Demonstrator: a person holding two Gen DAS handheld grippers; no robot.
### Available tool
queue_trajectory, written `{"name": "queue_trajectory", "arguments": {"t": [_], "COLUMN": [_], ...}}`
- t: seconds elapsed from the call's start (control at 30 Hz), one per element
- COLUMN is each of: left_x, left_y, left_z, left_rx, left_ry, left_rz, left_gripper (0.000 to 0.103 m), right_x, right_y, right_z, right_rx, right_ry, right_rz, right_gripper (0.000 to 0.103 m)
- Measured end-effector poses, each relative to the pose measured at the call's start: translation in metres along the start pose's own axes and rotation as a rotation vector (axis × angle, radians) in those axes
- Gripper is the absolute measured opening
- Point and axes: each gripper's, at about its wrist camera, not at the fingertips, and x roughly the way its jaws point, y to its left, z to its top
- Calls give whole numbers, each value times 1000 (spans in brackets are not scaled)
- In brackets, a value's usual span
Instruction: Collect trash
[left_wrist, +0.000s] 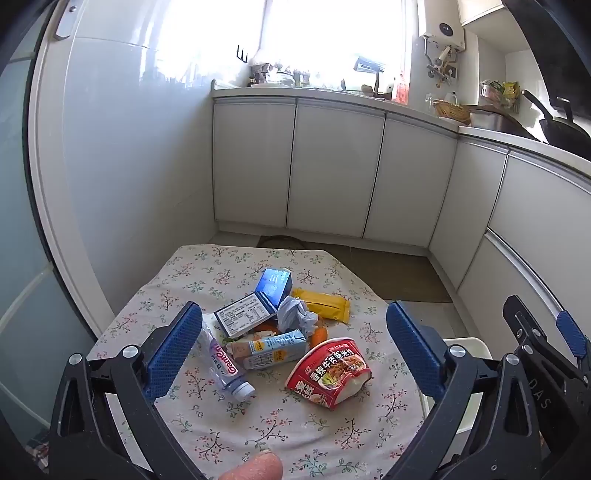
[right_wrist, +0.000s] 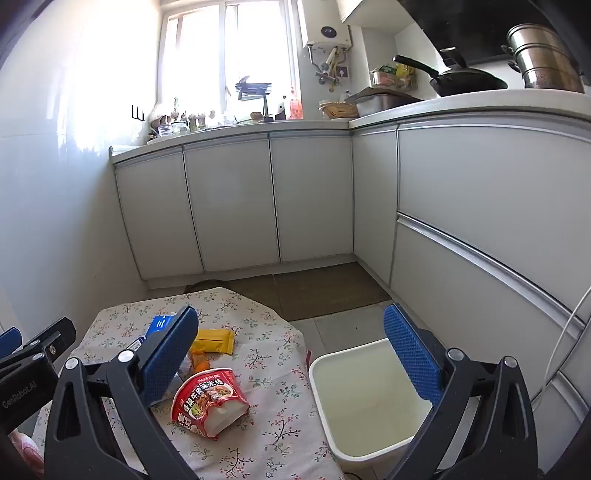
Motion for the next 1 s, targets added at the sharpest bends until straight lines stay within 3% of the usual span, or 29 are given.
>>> {"name": "queue_trajectory", "arguments": {"t": [1.0], "left_x": [4], "left_y": [3], "left_z": [-5], "left_rx": [-16], "left_ry": [21], "left_rz": [-5], "left_gripper": [96], "right_x": [2], "right_y": [-1], "right_z": [-2], "right_rx": [-9], "right_ry": [4], "right_rz": [6], "right_gripper": [98]}}
